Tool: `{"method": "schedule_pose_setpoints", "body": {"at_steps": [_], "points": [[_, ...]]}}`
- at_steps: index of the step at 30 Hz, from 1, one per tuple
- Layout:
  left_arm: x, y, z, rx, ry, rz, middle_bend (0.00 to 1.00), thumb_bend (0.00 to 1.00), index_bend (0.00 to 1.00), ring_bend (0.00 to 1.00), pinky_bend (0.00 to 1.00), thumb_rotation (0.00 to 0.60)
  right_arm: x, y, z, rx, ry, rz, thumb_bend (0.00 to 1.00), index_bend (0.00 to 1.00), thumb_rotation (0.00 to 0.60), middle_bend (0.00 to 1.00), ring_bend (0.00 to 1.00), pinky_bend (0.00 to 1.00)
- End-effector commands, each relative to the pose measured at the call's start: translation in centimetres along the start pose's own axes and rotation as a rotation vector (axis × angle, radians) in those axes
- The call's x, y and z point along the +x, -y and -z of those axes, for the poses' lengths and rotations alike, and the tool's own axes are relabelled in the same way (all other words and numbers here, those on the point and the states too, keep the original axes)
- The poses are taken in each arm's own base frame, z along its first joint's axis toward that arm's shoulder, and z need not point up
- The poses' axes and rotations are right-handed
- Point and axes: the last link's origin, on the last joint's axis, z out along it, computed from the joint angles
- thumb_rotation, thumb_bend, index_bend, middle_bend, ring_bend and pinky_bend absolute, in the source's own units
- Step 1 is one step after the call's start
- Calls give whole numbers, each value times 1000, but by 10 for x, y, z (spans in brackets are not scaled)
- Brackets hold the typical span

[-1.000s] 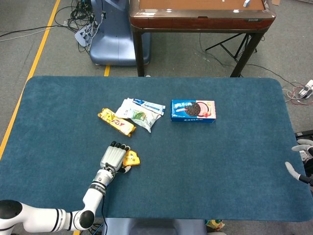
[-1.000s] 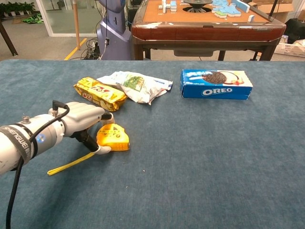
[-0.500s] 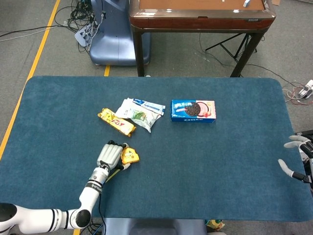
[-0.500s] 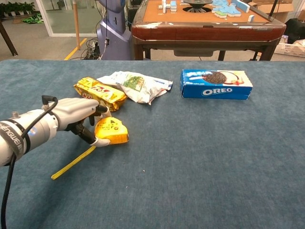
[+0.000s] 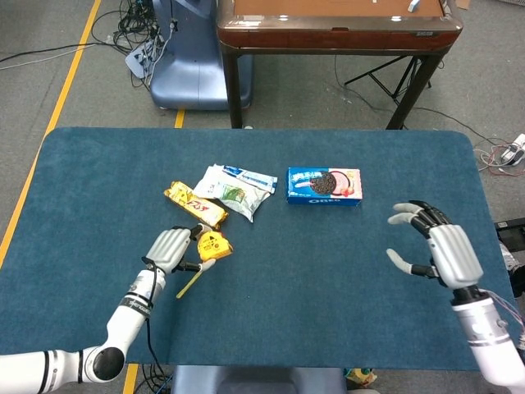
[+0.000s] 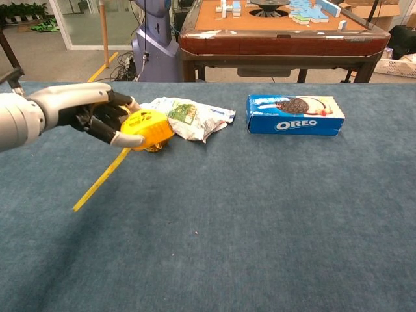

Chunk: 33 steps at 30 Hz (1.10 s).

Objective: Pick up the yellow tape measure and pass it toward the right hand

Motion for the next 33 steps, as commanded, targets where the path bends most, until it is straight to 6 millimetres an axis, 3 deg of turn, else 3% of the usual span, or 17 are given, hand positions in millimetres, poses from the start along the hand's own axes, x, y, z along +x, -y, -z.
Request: {"method": "schedule_pose_setpoints", "body": {"at_steps": [1, 9, 18, 25, 33], "points": [[17, -9, 4, -8, -8, 45, 417, 253, 404, 318, 196, 520, -22, 38, -34, 88, 66, -41, 353, 316, 600, 218, 131, 178], [41, -32, 12, -29, -11, 68, 417, 253, 402, 319, 199, 511, -55, 98, -83, 185, 161, -93, 313, 256, 600, 171, 105, 178], [55, -48, 18, -37, -5, 80, 417, 253, 402, 322, 200, 510, -76, 146, -114, 227, 220, -133, 313, 237, 600, 154, 94, 178], [60, -54, 21, -40, 4, 86, 417, 253, 402, 323, 202, 508, -90, 170, -125, 240, 253, -137, 313, 231, 600, 154, 92, 178], [64, -57, 24, -38, 1, 84, 417, 253, 402, 324, 205, 508, -97, 184, -132, 236, 265, -134, 313, 231, 600, 153, 91, 178]]}}
